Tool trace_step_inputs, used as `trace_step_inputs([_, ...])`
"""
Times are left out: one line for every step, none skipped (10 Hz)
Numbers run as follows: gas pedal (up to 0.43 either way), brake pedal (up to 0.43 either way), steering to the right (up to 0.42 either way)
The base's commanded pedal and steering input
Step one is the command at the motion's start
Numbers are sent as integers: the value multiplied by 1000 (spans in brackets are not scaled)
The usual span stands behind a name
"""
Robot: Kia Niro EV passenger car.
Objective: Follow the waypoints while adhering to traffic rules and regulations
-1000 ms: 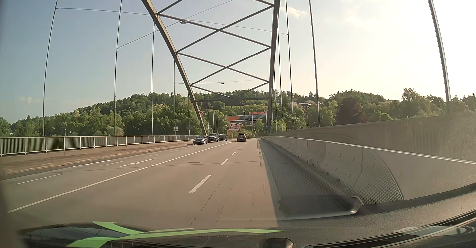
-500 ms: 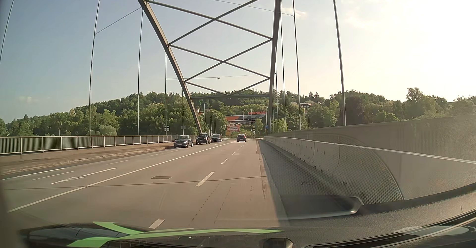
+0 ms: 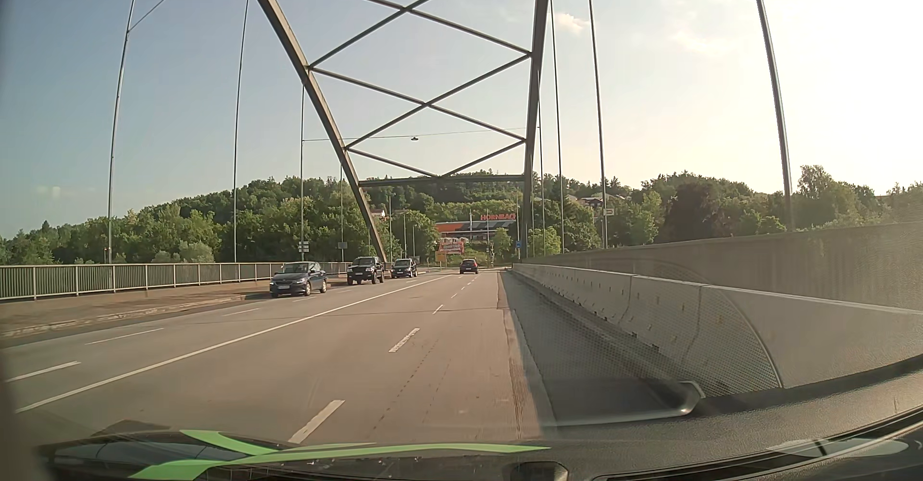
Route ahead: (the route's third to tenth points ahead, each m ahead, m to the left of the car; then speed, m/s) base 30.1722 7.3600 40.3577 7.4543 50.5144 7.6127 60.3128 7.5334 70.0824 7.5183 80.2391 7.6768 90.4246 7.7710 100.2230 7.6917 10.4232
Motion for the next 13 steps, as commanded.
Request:
trace_step_inputs([138, 0, -4])
trace_step_inputs([138, 0, -6])
trace_step_inputs([138, 0, -7])
trace_step_inputs([150, 0, -7])
trace_step_inputs([157, 0, -7])
trace_step_inputs([157, 0, -7])
trace_step_inputs([157, 0, -7])
trace_step_inputs([157, 0, -7])
trace_step_inputs([150, 0, -6])
trace_step_inputs([138, 0, -6])
trace_step_inputs([130, 0, -4])
trace_step_inputs([118, 0, -3])
trace_step_inputs([118, 0, -1])
